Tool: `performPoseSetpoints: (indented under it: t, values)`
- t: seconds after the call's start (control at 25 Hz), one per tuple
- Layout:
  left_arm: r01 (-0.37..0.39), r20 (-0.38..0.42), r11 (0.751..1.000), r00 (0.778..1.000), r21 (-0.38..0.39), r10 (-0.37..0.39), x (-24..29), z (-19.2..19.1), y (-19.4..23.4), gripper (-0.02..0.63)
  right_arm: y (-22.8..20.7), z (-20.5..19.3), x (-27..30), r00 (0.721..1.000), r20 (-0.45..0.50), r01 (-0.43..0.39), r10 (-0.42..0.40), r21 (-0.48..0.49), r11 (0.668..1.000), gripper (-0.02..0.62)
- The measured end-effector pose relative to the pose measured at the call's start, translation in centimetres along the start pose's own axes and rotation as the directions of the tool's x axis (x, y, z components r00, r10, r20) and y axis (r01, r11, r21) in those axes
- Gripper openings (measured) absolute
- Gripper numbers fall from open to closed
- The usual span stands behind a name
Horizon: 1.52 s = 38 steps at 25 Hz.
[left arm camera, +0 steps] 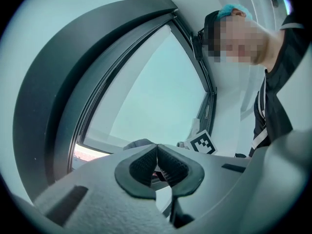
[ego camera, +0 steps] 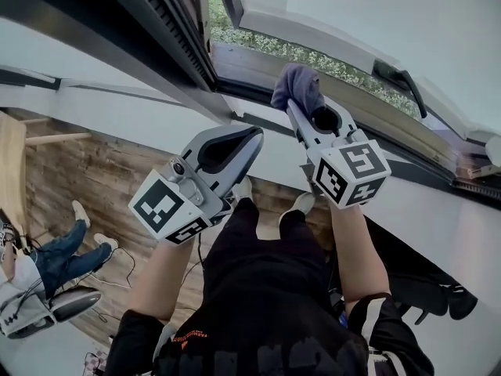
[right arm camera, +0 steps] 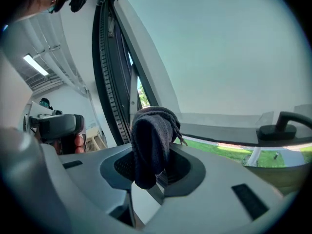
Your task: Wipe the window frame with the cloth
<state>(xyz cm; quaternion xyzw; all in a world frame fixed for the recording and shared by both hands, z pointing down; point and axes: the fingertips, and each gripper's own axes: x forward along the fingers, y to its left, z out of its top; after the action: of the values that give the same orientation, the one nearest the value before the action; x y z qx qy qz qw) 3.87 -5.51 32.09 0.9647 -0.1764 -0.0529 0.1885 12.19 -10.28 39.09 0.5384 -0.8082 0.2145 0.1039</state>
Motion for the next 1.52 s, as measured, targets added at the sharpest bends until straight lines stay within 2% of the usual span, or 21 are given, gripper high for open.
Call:
performPoseSetpoints:
  t: [0.48, 0.84, 1.04, 1.52]
  values:
    - [-0.083, 0.110, 0.987, 0.992, 0.134, 0.069, -4.4, 7.5, 0.7, 0.023, 6.8, 8.4, 0.6, 0.985, 0.123, -0.105, 0.121, -0.133, 0.986, 0.112]
    - [-0.123, 0.190, 0.974, 0.978, 0.191, 0.086, -6.3, 11.5, 0.7, 0.023, 11.0, 13.5, 0.4, 0.962, 0.184, -0.155, 0.200, -0.232, 0.960, 0.112]
    - [-0.138, 0.207, 0.972, 0.974, 0.192, 0.098, -6.9, 12.0, 1.0, 0.023, 12.7, 14.0, 0.5, 0.953, 0.181, -0.188, 0.242, -0.269, 0.944, 0.113]
    - [-0.161, 0.201, 0.975, 0.971, 0.151, 0.129, -8.2, 10.4, 2.3, 0.023, 14.2, 12.2, 1.8, 0.953, 0.149, -0.219, 0.263, -0.259, 0.941, 0.113]
